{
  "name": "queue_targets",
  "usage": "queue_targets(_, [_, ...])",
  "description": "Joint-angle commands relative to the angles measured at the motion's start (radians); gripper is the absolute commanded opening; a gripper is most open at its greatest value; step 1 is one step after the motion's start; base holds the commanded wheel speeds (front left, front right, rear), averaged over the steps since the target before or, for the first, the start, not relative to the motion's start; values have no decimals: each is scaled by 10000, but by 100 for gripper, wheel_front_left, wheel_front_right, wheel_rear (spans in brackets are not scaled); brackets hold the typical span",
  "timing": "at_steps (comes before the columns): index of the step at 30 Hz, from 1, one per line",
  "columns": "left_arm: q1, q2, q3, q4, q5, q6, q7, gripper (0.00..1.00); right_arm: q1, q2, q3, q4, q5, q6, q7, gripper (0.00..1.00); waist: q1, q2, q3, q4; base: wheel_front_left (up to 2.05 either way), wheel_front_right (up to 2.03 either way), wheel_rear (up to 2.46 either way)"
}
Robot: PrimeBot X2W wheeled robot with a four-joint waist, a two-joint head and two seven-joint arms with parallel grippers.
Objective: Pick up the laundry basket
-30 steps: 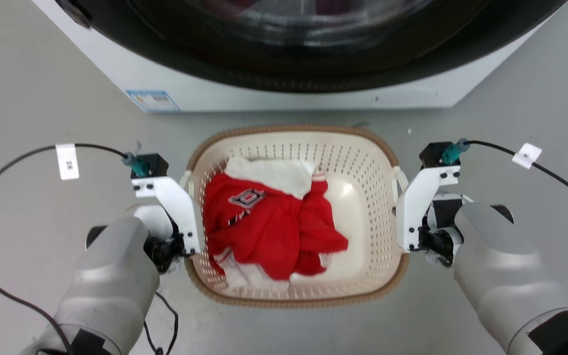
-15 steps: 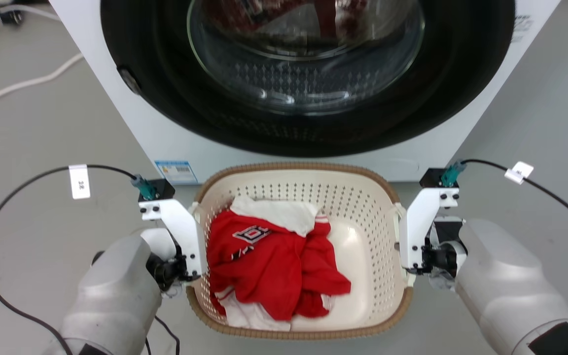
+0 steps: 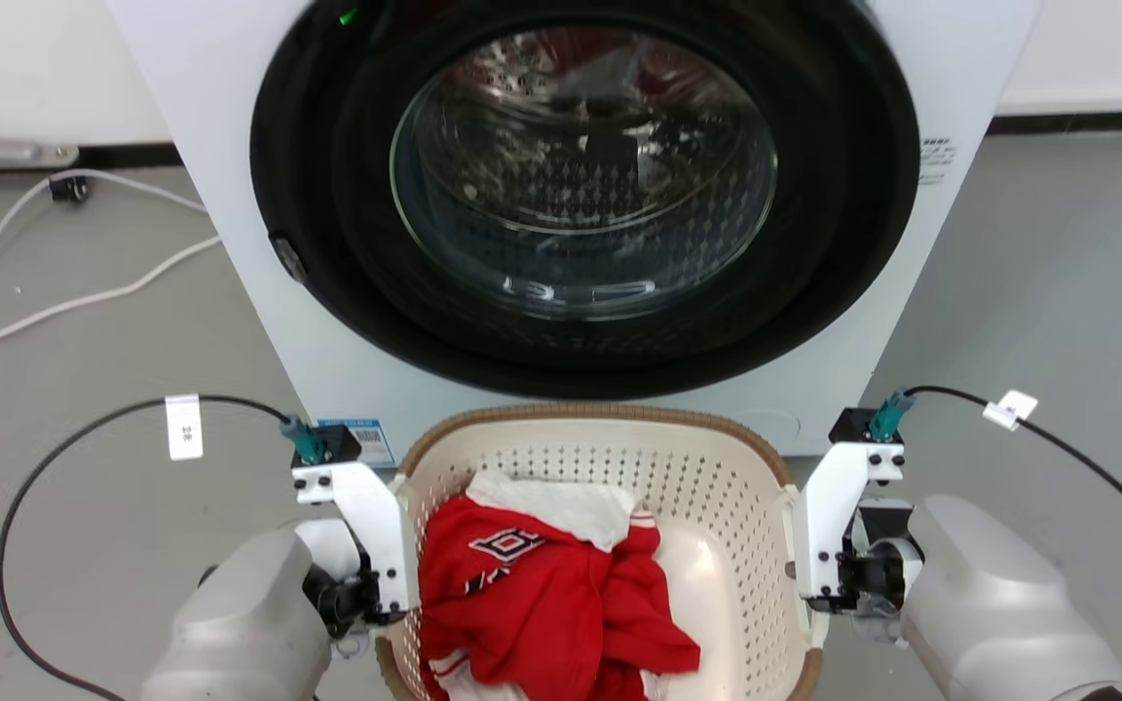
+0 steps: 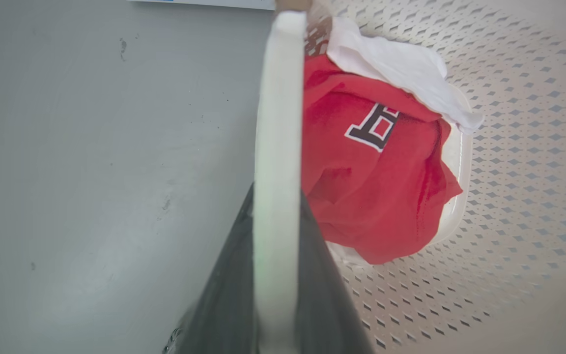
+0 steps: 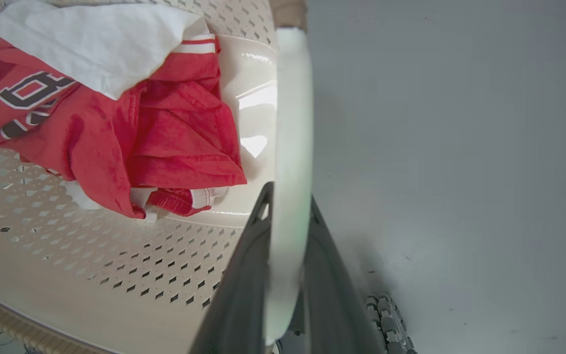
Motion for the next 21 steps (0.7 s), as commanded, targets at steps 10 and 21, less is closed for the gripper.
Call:
queue_targets(10, [365,-318,-169,163,-262,-46,-15,0,469,93,-107,-2,-66,105,139,0,2,0,-527,67,0,0,0])
queue_targets(21, [544,-499,-376,274,-401,-47,158,0,734,122,-264,-5,-260,106,140,0,2,0,-604,35,0,0,0])
